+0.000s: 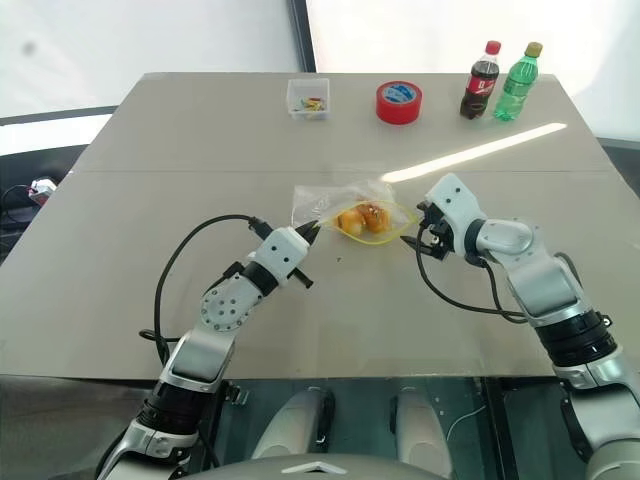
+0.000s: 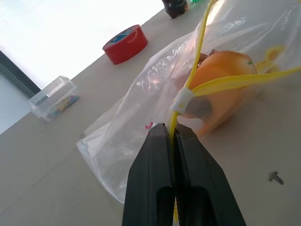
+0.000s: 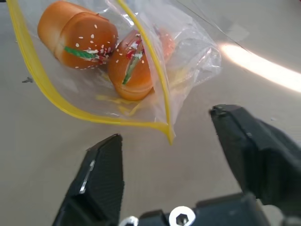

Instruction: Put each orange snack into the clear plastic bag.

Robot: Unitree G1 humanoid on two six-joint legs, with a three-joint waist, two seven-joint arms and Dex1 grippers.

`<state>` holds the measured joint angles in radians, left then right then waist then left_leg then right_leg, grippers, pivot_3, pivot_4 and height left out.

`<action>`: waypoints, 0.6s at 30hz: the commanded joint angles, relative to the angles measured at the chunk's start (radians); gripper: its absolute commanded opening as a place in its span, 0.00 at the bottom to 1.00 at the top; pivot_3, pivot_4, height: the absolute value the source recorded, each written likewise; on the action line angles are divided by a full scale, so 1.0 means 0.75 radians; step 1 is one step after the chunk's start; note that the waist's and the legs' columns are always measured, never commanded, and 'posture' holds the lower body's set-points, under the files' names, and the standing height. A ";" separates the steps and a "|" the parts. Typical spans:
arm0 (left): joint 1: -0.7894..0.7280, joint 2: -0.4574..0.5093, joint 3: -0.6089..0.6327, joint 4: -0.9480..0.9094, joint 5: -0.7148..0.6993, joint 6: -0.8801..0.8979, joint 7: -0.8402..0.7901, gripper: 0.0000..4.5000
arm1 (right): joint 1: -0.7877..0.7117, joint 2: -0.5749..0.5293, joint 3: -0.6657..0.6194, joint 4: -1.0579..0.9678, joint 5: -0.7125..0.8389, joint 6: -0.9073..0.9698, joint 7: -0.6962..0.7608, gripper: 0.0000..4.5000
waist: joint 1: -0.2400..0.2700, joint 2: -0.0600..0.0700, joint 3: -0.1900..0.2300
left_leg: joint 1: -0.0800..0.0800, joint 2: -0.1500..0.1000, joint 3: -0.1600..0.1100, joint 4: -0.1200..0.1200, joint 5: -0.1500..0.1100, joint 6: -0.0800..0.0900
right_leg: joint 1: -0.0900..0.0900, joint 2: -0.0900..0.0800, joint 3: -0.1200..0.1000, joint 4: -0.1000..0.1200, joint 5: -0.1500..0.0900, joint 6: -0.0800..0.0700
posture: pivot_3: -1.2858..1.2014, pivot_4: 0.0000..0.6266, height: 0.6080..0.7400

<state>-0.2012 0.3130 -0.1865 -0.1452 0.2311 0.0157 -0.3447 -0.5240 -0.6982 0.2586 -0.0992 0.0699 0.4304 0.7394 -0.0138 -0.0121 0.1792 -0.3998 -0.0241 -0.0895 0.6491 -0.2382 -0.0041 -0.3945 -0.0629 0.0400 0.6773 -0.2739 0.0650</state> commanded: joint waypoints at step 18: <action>-0.473 0.135 0.127 0.013 -0.007 -0.013 -0.017 0.00 | -0.284 -0.076 -0.307 0.052 0.025 0.032 -0.023 0.01 | 0.000 -0.001 0.002 | -0.001 -0.001 0.000 0.003 0.000 0.000 | 0.000 0.000 -0.001 0.000 0.000 0.000 | 0.52 0.24 1.00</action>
<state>-0.5271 0.4026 -0.1383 -0.1111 0.2408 -0.0043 -0.3577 -0.7088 -0.7285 0.0966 -0.0642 0.0888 0.4368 0.7372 -0.0137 -0.0125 0.1806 -0.4006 -0.0246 -0.0891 0.6506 -0.2381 -0.0041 -0.3942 -0.0628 0.0390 0.6772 -0.2738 0.0651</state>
